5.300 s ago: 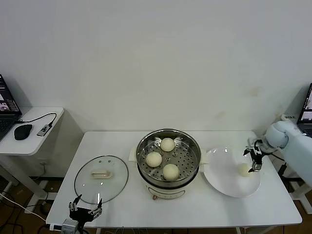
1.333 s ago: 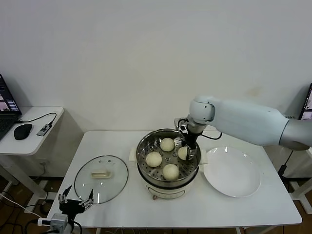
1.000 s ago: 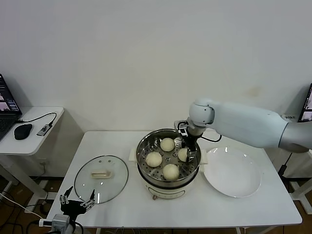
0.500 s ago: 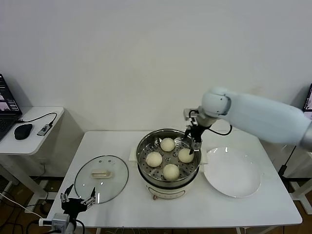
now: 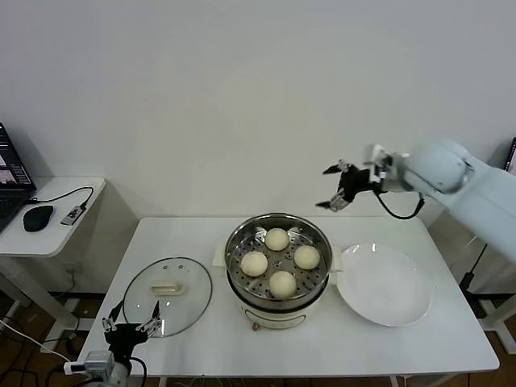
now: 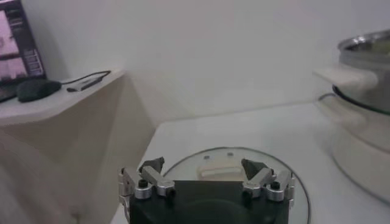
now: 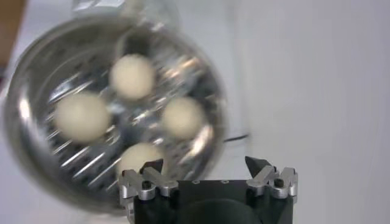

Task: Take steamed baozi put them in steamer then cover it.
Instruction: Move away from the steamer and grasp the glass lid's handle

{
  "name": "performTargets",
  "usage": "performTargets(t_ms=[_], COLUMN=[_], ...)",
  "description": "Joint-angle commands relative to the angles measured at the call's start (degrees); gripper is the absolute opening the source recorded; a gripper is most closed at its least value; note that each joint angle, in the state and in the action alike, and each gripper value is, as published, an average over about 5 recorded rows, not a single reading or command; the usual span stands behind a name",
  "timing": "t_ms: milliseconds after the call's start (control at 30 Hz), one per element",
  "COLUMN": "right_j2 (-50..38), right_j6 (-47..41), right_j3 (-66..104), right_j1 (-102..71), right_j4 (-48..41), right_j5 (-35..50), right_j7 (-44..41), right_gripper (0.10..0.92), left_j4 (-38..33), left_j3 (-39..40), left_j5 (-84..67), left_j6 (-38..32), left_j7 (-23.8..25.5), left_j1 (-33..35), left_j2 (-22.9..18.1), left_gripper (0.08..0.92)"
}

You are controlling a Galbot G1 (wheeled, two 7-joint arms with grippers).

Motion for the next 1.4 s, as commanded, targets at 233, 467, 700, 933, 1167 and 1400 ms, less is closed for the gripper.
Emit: performTargets(t_ms=[233,467,700,933,1167,1400], right_j2=[19.0,36.1,44.6,43.3,44.4,43.5], right_j6=[15.5,25.2,29.1,30.0,29.9,30.3], right_j3=[79.7,84.1,85.4,83.1,81.6,81.3], right_j1=[-76.2,-86.2,-94.1,-94.5,-94.3,-93.9], right_j4=[14.2,13.7,12.8,11.5,12.8,13.1], right_j5=[0.9,2.2,1.5,0.1,-1.4,-2.1], right_j7=[22.3,25.4,25.9,25.8,25.5,25.2], right_gripper=[0.823,0.823,0.823,0.823,0.823,0.823], left_j4=[-0.1,1.0,4.4,10.4,21.6,18.6], left_j3=[1.4,1.2,1.2,1.9,7.8,9.9], left_j5=[-1.8,1.3,15.0,52.4,75.7,69.2], left_j6=[-0.6,-1.4,-6.2,-14.6,-20.7,-22.5], left_j7=[-1.8,-1.4,-2.5,-8.8,-25.2,-14.2], left_j1=[-0.6,-1.9,-4.6,-7.0,-9.9,-7.6], left_j2=[0.8,1.4,2.0,3.5,9.7,13.9], left_gripper=[0.823,0.823,0.823,0.823,0.823,0.823])
